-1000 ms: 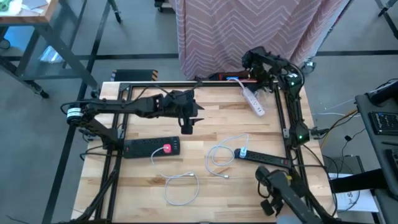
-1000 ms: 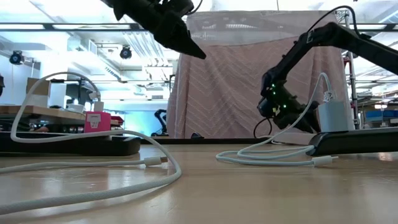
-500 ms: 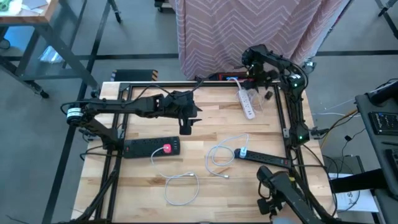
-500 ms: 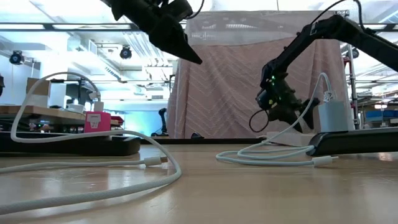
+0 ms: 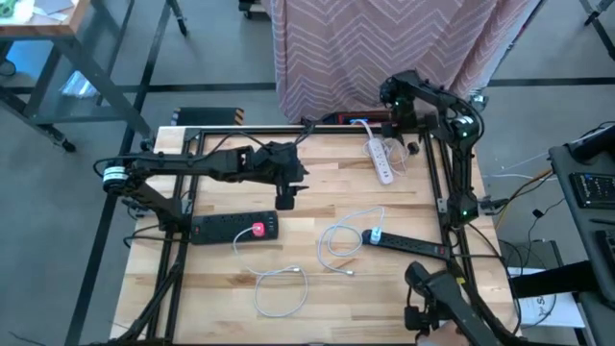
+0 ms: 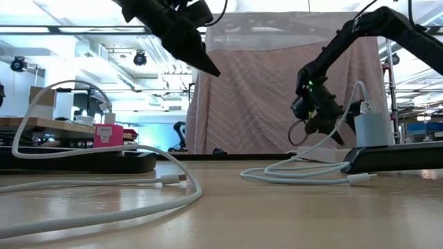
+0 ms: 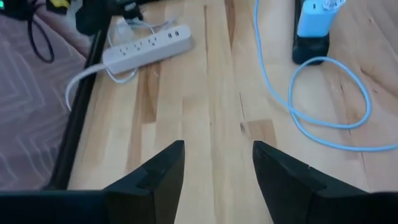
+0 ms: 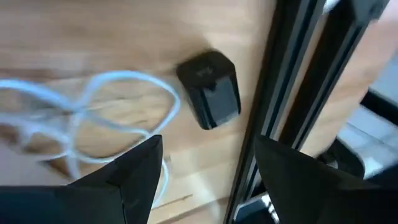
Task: Insert USB
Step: Insert the white charger cable into the black charger adapter
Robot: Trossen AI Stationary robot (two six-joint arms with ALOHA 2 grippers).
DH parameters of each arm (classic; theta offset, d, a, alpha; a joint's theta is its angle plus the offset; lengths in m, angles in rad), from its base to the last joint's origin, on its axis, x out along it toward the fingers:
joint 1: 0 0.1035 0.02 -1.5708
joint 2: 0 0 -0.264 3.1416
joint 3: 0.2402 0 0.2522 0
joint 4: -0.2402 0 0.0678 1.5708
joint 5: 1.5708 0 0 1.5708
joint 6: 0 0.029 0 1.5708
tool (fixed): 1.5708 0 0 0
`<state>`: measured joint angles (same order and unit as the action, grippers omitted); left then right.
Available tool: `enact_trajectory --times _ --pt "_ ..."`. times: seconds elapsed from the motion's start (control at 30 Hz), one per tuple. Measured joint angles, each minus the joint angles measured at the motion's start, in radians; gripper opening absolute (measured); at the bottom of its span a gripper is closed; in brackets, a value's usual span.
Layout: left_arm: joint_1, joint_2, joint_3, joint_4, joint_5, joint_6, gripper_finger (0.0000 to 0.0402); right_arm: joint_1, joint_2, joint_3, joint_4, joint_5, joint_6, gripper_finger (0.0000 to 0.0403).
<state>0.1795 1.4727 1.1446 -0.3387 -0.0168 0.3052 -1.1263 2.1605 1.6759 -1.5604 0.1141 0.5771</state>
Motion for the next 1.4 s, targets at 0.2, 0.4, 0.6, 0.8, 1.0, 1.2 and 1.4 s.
enact_trajectory --times 0.2,0.4,0.6,0.8,1.0,1.2,1.4 --pt "-0.002 0.0 -0.001 -0.029 0.0 -0.034 0.0169 -0.019 0.0 -0.109 0.08 -0.009 0.0 0.0233" --pt "-0.008 0.0 -0.001 -0.027 0.001 -0.038 0.0164 -0.02 0.0 -0.13 0.225 0.018 -0.13 0.0228" --pt "-0.008 0.0 -0.001 -0.011 0.001 -0.036 0.0171 -0.017 -0.002 -0.141 0.25 0.012 -0.212 0.0219" --pt "-0.008 0.0 -0.001 -0.01 0.001 -0.035 0.0173 -0.015 -0.002 -0.141 0.261 0.03 -0.269 0.0208" --pt "-0.008 0.0 -0.001 -0.017 0.002 -0.035 0.0165 -0.015 -0.002 -0.127 0.21 0.047 -0.328 0.0215" --pt "-0.008 0.0 -0.001 -0.016 0.004 -0.037 0.0171 -0.015 -0.018 -0.119 0.222 0.064 -0.379 0.0249" --pt "-0.009 0.0 -0.001 -0.013 0.003 -0.044 0.0181 -0.015 0.003 -0.124 0.271 0.072 -0.422 0.0267"
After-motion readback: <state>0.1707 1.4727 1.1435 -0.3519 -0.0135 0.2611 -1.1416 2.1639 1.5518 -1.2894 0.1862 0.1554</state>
